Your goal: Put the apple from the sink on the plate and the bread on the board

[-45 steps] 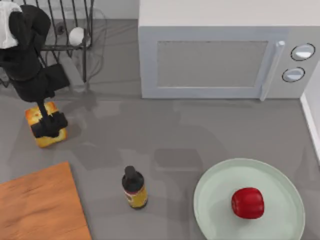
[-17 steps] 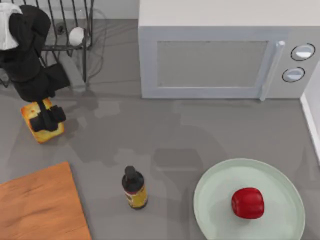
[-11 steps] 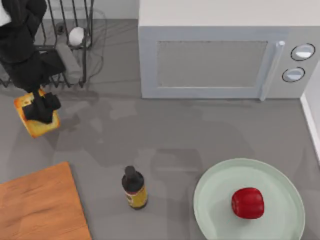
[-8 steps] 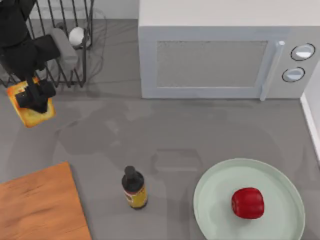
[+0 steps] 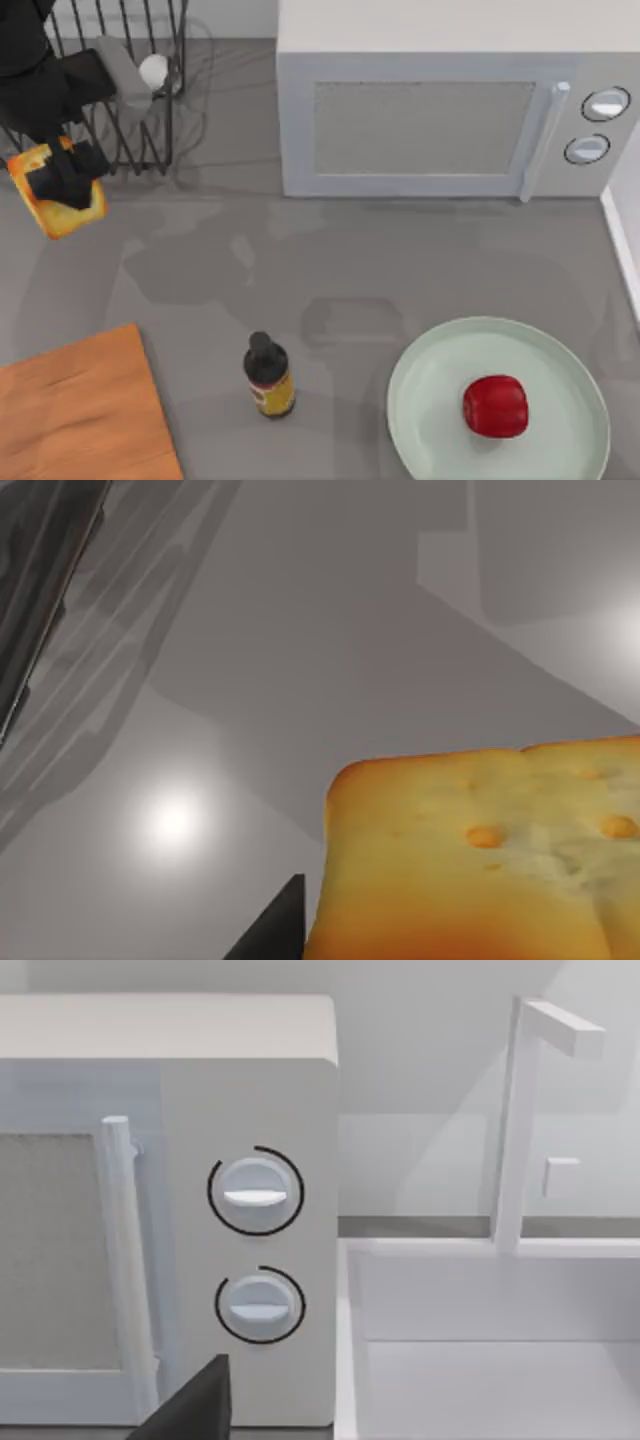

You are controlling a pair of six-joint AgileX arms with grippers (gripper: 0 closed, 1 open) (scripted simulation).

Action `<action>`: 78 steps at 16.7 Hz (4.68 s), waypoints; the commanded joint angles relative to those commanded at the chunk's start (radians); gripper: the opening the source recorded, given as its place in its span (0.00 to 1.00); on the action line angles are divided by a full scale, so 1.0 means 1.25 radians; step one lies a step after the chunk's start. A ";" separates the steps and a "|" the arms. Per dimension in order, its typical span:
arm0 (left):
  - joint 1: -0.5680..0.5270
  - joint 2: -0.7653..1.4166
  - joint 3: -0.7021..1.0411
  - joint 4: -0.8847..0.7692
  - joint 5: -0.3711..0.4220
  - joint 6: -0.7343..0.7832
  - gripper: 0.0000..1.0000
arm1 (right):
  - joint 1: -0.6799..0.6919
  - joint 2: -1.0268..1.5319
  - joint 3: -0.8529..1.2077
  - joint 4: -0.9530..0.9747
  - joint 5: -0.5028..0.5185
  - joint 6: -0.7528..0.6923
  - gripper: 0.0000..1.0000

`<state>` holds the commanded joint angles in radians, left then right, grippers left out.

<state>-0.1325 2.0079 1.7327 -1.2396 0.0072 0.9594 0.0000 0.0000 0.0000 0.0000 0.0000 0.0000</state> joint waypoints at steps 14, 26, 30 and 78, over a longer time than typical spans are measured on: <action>-0.028 -0.172 -0.258 -0.041 -0.016 -0.979 0.00 | 0.000 0.000 0.000 0.000 0.000 0.000 1.00; -0.040 -0.462 -0.597 0.003 -0.031 -1.966 0.00 | 0.000 0.000 0.000 0.000 0.000 0.000 1.00; -0.041 -0.507 -0.637 0.019 -0.032 -2.050 0.00 | 0.000 0.000 0.000 0.000 0.000 0.000 1.00; -0.041 -0.519 -0.771 0.209 -0.031 -2.010 1.00 | 0.000 0.000 0.000 0.000 0.000 0.000 1.00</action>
<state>-0.1838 1.3591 0.7690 -0.9778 -0.0313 -1.5529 0.0000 0.0000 0.0000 0.0000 0.0000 0.0000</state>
